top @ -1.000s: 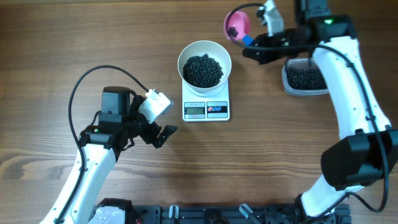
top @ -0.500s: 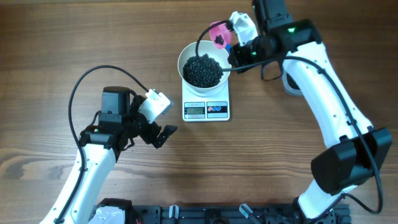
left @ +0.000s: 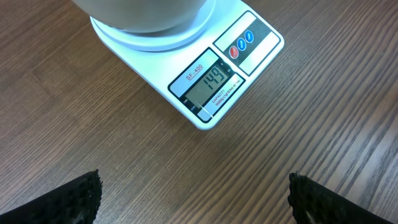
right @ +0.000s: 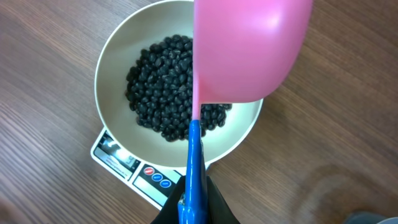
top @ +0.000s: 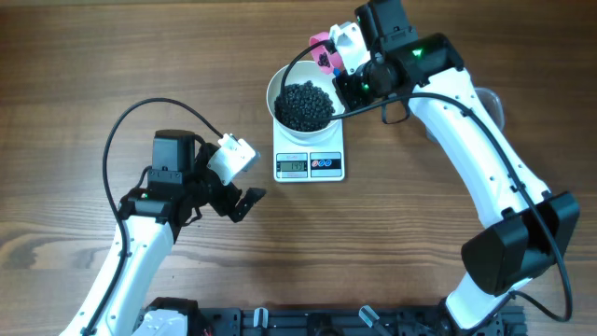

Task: Scoop item into bowl and weigh 150g on scale

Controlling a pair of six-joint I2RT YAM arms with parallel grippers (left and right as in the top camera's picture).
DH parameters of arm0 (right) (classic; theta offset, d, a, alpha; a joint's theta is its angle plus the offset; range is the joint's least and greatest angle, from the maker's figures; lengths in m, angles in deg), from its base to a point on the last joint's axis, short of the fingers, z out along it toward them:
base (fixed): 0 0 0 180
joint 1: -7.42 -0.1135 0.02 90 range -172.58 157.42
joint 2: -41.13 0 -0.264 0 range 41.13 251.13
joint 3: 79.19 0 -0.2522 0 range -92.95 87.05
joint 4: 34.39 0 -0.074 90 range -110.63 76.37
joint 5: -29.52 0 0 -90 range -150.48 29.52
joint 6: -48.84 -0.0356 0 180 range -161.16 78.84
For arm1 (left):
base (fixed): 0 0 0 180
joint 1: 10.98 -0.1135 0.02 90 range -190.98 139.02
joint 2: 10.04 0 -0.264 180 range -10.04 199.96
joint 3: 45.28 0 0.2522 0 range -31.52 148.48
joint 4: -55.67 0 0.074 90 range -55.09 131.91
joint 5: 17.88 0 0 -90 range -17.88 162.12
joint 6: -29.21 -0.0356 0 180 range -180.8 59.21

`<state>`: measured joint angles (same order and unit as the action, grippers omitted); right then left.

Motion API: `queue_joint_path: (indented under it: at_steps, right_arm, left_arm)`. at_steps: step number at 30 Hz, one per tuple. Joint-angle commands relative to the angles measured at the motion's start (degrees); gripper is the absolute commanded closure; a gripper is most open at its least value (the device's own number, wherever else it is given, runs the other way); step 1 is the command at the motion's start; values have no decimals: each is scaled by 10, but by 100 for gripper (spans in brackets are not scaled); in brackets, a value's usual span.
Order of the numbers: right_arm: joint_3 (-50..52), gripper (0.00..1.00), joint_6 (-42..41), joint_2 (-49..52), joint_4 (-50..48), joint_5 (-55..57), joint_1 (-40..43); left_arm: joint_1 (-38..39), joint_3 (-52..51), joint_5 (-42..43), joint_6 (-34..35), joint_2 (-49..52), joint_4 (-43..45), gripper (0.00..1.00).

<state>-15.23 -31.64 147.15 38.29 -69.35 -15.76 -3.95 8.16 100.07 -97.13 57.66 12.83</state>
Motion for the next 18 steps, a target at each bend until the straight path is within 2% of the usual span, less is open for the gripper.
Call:
queue_joint_path:
  at_steps: [1,8,18]
  right_arm:
    - [-12,96,25,-4,-6,24,-9]
    - [-12,96,40,-4,-7,38,-11]
    - [-12,96,40,-4,-13,4,-15]
  left_arm:
    - [4,-6,11,-9,-5,1,0]
    - [4,-6,11,-9,-5,1,0]
    - [4,-6,11,-9,-5,1,0]
